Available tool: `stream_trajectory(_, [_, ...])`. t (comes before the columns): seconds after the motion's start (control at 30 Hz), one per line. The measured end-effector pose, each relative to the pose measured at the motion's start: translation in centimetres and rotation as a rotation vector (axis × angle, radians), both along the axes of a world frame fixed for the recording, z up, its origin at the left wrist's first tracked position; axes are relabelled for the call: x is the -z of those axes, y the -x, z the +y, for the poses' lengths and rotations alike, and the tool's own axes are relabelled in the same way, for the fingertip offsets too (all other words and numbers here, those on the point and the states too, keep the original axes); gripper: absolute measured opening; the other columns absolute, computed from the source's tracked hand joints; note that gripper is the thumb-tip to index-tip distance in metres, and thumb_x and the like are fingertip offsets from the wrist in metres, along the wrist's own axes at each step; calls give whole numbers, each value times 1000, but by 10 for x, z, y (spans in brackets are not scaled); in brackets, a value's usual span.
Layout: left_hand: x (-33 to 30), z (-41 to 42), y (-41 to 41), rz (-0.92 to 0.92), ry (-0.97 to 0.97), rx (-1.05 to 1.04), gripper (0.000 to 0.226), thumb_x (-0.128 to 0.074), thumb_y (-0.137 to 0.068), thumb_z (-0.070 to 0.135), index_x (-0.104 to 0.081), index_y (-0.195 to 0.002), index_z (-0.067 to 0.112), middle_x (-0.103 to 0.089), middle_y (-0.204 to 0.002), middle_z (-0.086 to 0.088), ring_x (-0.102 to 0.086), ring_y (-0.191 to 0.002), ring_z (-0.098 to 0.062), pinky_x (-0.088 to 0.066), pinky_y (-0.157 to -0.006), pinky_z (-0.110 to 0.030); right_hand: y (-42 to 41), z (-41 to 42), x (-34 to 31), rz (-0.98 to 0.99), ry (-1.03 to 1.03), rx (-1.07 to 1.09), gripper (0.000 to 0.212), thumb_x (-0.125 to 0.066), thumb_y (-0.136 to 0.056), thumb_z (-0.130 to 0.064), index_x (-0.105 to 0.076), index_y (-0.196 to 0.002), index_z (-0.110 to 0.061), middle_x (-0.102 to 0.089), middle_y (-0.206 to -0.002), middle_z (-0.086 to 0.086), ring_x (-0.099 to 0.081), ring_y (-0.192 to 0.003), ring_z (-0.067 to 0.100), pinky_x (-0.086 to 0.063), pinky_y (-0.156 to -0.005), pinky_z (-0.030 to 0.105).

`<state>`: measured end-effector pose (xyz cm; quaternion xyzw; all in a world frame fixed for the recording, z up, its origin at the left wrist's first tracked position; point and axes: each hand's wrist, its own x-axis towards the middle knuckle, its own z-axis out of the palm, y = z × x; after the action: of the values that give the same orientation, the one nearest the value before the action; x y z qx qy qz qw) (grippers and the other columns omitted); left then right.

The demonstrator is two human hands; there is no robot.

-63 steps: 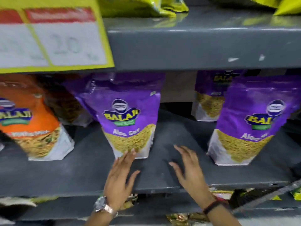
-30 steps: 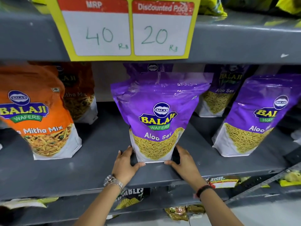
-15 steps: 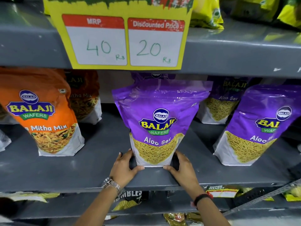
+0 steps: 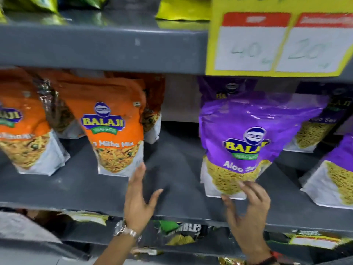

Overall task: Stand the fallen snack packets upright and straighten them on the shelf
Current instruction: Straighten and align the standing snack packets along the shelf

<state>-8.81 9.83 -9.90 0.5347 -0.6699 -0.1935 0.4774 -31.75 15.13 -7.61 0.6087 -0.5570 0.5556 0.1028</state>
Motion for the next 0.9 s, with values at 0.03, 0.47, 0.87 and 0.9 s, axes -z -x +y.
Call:
stream_trajectory(0.03, [-4,-3,-19,3,45,-46,76,-46,-75,60,-25,-134,19,-29,-144,-4,-25,-136,-18,-22,-110,-22,-21,-5,0,52,11,-54,38,-44,-90,-41,-49,-105,-7,-47,-105,4,-45,-108,9,-21,-105,11])
stream_trajectory(0.47, [8,-111,-186,-276,-347,169,106,-62,-53,65,-22,-135,11,-34,-144,-8,-29,-133,-26,-19,-105,-32,-206,-128,24,-217,-739,-470,67,-79,-61,-41,-33,-107,-60,-45,-113,-31,-42,-101,-22,-33,-88,3])
stream_trajectory(0.87, [20,-82,-168,-181,-490,102,72,-76,-65,30,-38,-122,10,-52,-126,-12,-38,-120,-31,-39,-95,-41,-194,-97,38,-181,-804,-313,72,-78,-64,-38,-40,-124,-24,-55,-128,3,-47,-116,22,-36,-93,29])
stream_trajectory(0.9, [20,-79,-168,-212,-478,107,74,-76,-65,32,-37,-124,10,-52,-127,-12,-38,-120,-32,-40,-96,-43,-194,-93,39,-181,-800,-305,71,-77,-64,-39,-40,-123,-25,-55,-128,2,-47,-117,21,-37,-95,31])
